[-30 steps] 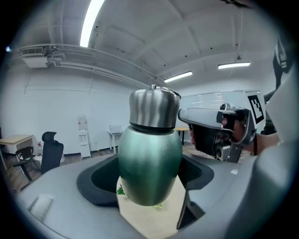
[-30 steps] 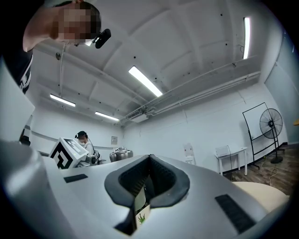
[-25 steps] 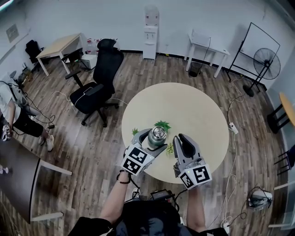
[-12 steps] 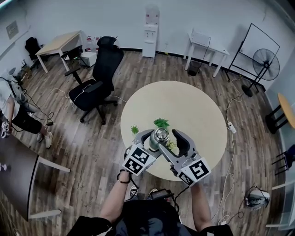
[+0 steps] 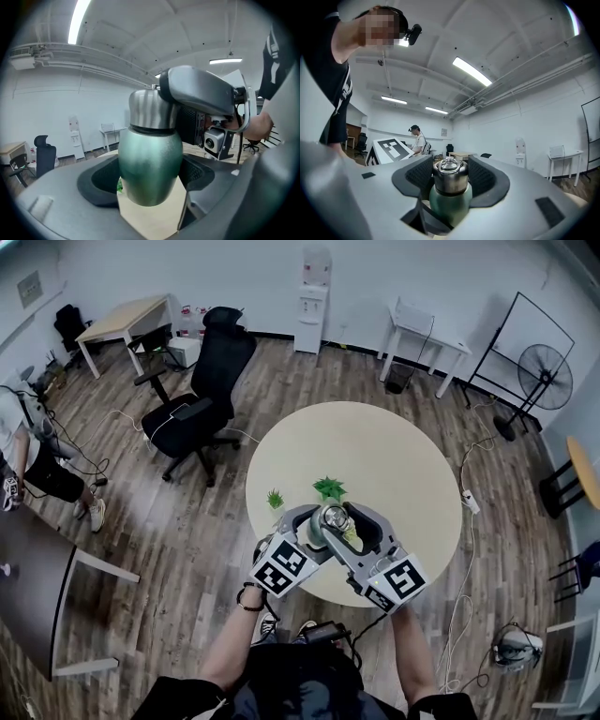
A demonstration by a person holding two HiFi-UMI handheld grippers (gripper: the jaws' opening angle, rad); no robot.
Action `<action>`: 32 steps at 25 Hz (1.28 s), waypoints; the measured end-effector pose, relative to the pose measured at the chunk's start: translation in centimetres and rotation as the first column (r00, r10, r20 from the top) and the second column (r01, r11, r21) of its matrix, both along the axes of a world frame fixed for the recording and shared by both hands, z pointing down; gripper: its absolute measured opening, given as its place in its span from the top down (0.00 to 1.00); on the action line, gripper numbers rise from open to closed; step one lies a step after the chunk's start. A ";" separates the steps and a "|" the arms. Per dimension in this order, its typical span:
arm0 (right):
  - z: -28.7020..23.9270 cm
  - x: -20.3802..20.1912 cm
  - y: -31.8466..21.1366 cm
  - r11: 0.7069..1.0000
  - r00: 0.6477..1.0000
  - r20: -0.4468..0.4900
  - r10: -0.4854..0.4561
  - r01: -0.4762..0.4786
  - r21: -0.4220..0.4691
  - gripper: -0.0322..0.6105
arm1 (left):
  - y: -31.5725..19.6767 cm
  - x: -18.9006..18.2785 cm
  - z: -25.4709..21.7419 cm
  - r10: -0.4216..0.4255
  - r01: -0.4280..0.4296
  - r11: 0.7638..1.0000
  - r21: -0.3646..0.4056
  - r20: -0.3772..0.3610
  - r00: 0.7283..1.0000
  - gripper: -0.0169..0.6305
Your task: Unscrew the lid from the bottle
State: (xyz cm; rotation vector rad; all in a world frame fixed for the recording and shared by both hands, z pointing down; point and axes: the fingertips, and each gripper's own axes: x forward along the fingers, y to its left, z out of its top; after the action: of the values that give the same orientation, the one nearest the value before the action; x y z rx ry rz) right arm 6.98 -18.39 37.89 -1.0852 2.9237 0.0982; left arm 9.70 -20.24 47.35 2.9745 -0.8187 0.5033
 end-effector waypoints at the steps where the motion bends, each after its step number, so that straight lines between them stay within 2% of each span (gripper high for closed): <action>1: -0.1 -0.1 0.2 1.000 1.000 -0.011 -0.028 0.028 0.006 0.58 | 0.2 0.0 -0.1 0.016 -0.016 1.000 0.001 -0.002 1.000 0.40; 4: -0.3 -0.2 0.9 0.989 0.988 -0.037 -0.150 0.151 0.003 0.58 | 1.0 0.2 -0.4 0.087 -0.087 0.996 0.015 -0.011 0.996 0.40; 8: -0.8 -0.4 2.3 0.942 0.940 -0.067 -0.335 0.334 -0.019 0.58 | 2.5 0.5 -0.7 0.223 -0.223 0.974 0.036 -0.012 0.975 0.40; 10: -0.7 -0.4 2.5 0.920 0.918 -0.073 -0.391 0.389 -0.032 0.58 | 2.8 0.6 -0.5 0.270 -0.269 0.962 0.039 -0.008 0.963 0.40; 11: -0.6 -0.4 2.4 0.919 0.916 -0.071 -0.395 0.393 -0.040 0.58 | 2.7 0.5 -0.4 0.273 -0.273 0.961 0.040 -0.008 0.962 0.40; 14: -0.2 -0.1 1.6 0.942 0.943 -0.026 -0.332 0.330 -0.062 0.55 | 1.7 0.3 0.0 0.212 -0.210 0.977 0.040 -0.029 0.977 0.40; 16: 0.0 0.2 0.9 0.962 0.964 0.004 -0.266 0.266 -0.065 0.47 | 0.6 0.2 0.2 0.142 -0.140 0.989 0.037 -0.045 0.989 0.40; 19: 0.4 0.2 -0.7 0.993 0.992 -0.040 -0.117 0.115 -0.034 0.47 | -1.3 0.2 0.9 0.033 -0.032 0.998 0.054 -0.015 0.999 0.40; 21: 1.1 -0.3 -1.6 1.000 0.995 -0.094 -0.024 0.022 -0.018 0.50 | -2.3 0.1 1.3 -0.033 0.033 0.997 0.065 0.004 0.999 0.40; 25: 1.6 -0.1 -3.3 0.992 0.994 -0.050 0.098 -0.102 -0.070 0.51 | -3.4 0.0 1.6 -0.126 0.124 0.989 0.077 0.011 0.992 0.40; 28: 1.9 -0.2 -3.5 0.990 0.990 -0.081 0.114 -0.120 -0.071 0.54 | -3.4 -0.1 1.7 -0.145 0.143 0.986 0.079 0.011 0.989 0.40; 32: 1.5 -0.7 -2.8 0.999 0.993 -0.114 -0.009 0.003 -0.053 0.55 | -2.7 -0.2 1.5 -0.057 0.056 0.996 0.066 0.005 0.998 0.40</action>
State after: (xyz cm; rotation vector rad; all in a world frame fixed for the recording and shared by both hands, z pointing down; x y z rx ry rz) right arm 6.23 -21.20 39.40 -1.1142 3.0473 0.0869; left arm 9.52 -22.97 48.80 3.0003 -0.9353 0.4935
